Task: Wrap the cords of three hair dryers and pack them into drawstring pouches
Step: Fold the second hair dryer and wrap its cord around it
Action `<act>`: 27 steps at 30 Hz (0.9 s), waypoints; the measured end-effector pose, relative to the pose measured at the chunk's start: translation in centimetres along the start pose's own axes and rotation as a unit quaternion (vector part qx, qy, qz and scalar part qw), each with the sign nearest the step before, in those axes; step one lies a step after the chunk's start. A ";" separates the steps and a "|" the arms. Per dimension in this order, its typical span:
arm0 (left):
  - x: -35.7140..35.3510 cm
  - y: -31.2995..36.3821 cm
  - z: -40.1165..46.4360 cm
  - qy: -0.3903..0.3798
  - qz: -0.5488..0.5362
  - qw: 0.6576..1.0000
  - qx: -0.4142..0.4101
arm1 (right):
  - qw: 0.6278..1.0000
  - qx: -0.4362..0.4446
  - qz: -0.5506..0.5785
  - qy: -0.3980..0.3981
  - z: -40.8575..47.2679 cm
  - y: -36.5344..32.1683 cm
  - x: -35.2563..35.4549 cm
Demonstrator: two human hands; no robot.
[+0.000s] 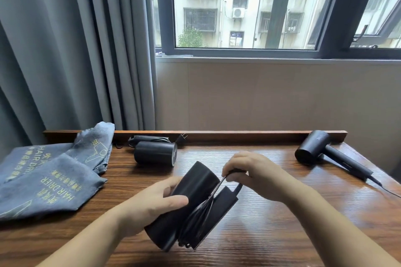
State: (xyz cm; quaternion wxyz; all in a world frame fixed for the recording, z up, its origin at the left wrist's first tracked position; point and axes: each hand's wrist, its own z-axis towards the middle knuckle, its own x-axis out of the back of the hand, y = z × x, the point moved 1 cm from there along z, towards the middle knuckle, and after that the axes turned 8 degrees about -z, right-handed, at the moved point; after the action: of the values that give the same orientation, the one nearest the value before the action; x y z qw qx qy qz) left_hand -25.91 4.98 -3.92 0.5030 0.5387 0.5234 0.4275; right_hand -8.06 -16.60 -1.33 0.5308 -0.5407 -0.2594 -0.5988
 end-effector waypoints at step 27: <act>-4.0 -3.9 8.5 0.401 -0.279 0.869 -0.077 | 0.838 -0.212 0.498 0.064 0.0 -3.7 -10.0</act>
State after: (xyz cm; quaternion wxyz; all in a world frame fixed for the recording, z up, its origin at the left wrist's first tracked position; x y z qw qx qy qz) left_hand -18.39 0.03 -8.62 0.3881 0.1126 0.7741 0.4872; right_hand -12.95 -11.88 -9.58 0.6454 -0.6568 0.2125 -0.3270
